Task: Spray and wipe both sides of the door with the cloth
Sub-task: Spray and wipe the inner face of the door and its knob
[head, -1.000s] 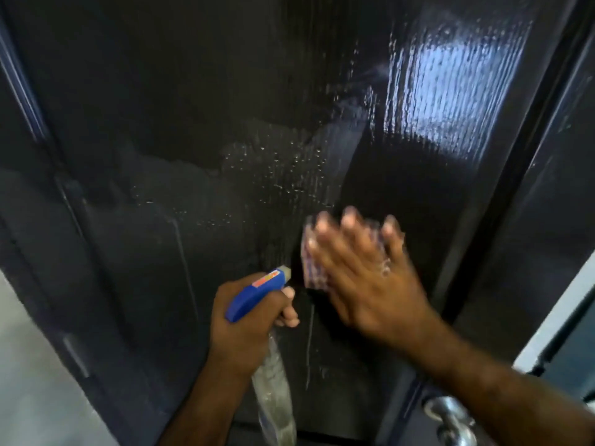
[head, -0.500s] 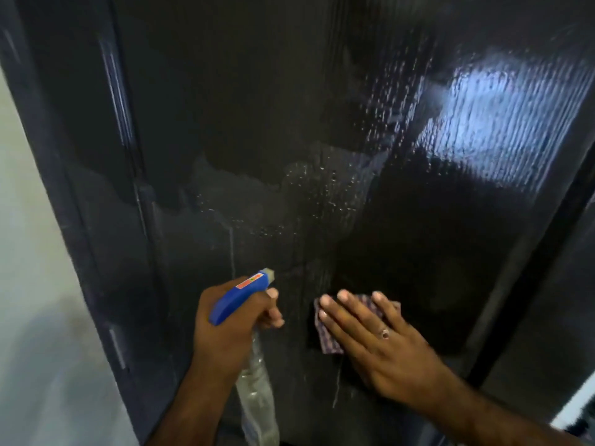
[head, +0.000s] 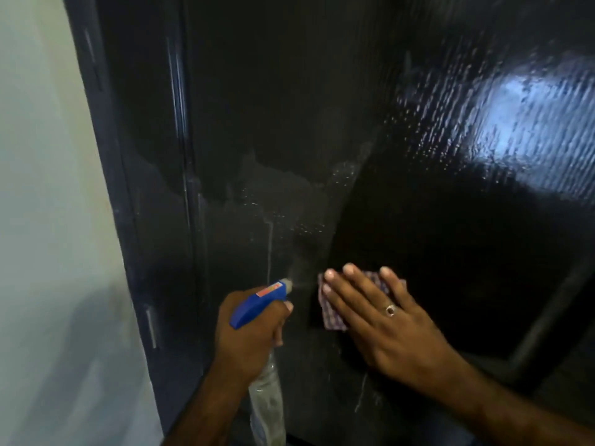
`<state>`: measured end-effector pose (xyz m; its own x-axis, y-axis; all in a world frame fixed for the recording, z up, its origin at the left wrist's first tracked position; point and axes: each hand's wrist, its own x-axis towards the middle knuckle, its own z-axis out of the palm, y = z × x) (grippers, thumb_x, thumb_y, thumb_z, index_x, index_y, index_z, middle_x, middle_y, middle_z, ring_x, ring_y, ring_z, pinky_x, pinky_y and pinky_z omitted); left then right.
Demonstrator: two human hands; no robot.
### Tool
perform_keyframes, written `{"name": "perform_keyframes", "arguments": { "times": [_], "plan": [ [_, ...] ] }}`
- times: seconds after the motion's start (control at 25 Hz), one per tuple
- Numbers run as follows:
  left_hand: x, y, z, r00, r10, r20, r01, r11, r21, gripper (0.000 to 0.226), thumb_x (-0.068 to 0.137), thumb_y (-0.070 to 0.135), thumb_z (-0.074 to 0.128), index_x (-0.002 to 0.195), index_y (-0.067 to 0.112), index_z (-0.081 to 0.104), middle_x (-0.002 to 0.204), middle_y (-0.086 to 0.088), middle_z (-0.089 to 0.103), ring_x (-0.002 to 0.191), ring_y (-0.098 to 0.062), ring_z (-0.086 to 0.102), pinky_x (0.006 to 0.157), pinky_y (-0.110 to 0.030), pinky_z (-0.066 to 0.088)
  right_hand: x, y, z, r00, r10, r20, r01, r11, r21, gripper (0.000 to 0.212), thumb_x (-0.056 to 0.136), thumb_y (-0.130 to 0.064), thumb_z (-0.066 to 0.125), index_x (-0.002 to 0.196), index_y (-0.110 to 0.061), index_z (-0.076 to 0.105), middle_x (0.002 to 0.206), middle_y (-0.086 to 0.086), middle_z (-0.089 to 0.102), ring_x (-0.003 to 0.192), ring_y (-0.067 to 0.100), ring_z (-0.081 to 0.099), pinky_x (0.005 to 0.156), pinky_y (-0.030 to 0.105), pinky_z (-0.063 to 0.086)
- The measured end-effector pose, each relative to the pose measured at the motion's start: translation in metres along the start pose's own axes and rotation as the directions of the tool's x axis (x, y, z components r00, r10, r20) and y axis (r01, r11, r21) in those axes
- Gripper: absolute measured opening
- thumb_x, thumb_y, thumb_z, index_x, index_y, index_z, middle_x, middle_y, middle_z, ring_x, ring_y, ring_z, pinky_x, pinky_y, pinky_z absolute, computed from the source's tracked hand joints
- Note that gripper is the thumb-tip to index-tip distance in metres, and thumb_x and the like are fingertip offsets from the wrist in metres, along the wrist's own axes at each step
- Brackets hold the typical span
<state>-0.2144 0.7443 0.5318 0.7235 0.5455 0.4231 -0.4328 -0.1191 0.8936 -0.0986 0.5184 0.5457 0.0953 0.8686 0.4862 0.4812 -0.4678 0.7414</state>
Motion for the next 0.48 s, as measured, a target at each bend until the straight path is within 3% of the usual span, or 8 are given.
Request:
{"name": "perform_keyframes", "arguments": {
  "times": [0.04,0.12,0.24,0.32,0.4,0.48],
  "plan": [
    [-0.002,-0.004,-0.002,0.999,-0.008,-0.046,0.008,1.0,0.015,0.037,0.072,0.025,0.076,0.052,-0.001,0.059,0.044,-0.012,0.047,0.041,-0.02,0.047,0.046,-0.03,0.043,0.016,0.015,-0.007,0.997,0.037,-0.069,-0.036,0.999,0.01,0.081,0.1,-0.036,0.065,0.169,-0.011,0.03,0.178,0.012,0.02,0.165,0.035,0.015,0.132,0.062,0.004],
    [-0.003,-0.006,-0.008,0.993,0.009,-0.118,-0.009,1.0,0.008,0.032,0.072,0.023,0.079,0.056,-0.001,0.065,0.046,-0.014,0.053,0.042,-0.019,0.051,0.047,-0.026,0.045,0.065,0.061,-0.035,0.929,0.296,-0.221,-0.292,0.955,0.053,0.071,0.108,-0.038,0.055,0.168,-0.009,0.03,0.177,0.014,0.021,0.164,0.041,0.016,0.13,0.068,0.007],
    [0.011,0.006,-0.019,0.995,0.067,-0.075,-0.068,0.998,-0.009,0.022,0.085,0.005,0.079,0.07,-0.008,0.071,0.062,-0.027,0.064,0.054,-0.038,0.063,0.057,-0.029,0.059,0.117,0.102,-0.06,0.791,0.537,-0.292,-0.535,0.84,0.094,0.068,0.114,-0.041,0.033,0.171,-0.008,0.017,0.179,0.015,0.008,0.165,0.043,0.006,0.13,0.069,0.006],
    [0.018,0.018,-0.024,0.994,0.088,-0.06,-0.089,0.996,-0.009,0.019,0.092,-0.004,0.068,0.074,-0.011,0.071,0.066,-0.028,0.066,0.061,-0.039,0.067,0.061,-0.029,0.061,0.111,0.062,-0.044,0.858,0.447,-0.253,-0.445,0.893,0.067,0.07,0.11,-0.032,0.042,0.17,-0.006,0.018,0.179,0.017,0.007,0.165,0.043,0.003,0.13,0.068,0.005],
    [0.019,0.022,-0.029,0.992,0.091,-0.083,-0.092,0.996,-0.016,0.019,0.093,-0.005,0.065,0.077,-0.011,0.071,0.066,-0.029,0.066,0.059,-0.032,0.068,0.06,-0.027,0.061,0.072,-0.005,-0.007,0.981,0.159,-0.108,-0.154,0.987,0.054,0.08,0.098,-0.023,0.055,0.169,-0.004,0.023,0.179,0.018,0.008,0.166,0.041,0.002,0.131,0.066,0.001],
    [0.017,0.022,-0.031,0.992,0.075,-0.104,-0.076,0.997,-0.008,0.019,0.094,-0.005,0.064,0.077,-0.011,0.07,0.066,-0.029,0.065,0.056,-0.027,0.067,0.057,-0.025,0.059,0.04,-0.04,0.014,0.991,-0.133,0.028,0.133,0.991,0.022,0.083,0.096,-0.026,0.058,0.169,-0.005,0.024,0.179,0.018,0.008,0.166,0.038,0.003,0.132,0.061,-0.007]
  ]
}}
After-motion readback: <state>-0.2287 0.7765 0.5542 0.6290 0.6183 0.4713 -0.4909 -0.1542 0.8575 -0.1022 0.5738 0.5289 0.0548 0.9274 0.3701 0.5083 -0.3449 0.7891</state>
